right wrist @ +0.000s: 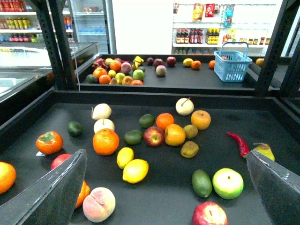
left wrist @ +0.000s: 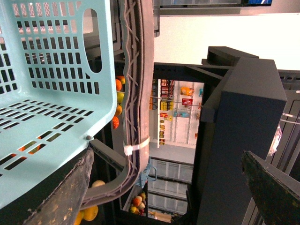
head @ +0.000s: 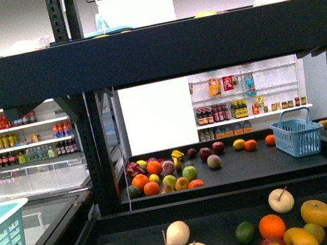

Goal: Pick lemon from shelf

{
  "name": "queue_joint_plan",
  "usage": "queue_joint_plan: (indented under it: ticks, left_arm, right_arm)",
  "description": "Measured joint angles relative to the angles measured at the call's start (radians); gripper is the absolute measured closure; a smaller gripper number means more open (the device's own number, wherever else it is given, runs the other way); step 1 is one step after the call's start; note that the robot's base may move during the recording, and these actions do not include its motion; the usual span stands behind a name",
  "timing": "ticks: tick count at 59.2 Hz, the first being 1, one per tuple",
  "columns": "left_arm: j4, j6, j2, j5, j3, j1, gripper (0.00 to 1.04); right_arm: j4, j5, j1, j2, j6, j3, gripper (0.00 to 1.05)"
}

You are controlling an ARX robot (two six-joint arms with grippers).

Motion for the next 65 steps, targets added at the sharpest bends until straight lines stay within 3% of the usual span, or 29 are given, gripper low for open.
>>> queue_joint_plan:
  ticks: [36,58,61,65]
  left_arm:
    - [0.000,0.021,0.313,-0.016,0.336,-0.113,0.08]
    - [-0.054,0.099,0.345,-0.035,0.384,-0.126,0.08]
    - [-0.069,0.116,0.349,-0.043,0.386,-0.126,0.15]
    - [-0.076,0.129,0.360,-0.046,0.386,-0.127,0.32]
  right_arm:
    - [0.000,0.000,0.000,0.000,0.000,0.000,0.02]
    - [0.000,0.000,0.000,0.000,0.000,0.000,0.02]
    - [0.000,0.000,0.000,0.000,0.000,0.000,0.02]
    - [0.000,0.000,0.000,0.000,0.000,0.000,0.02]
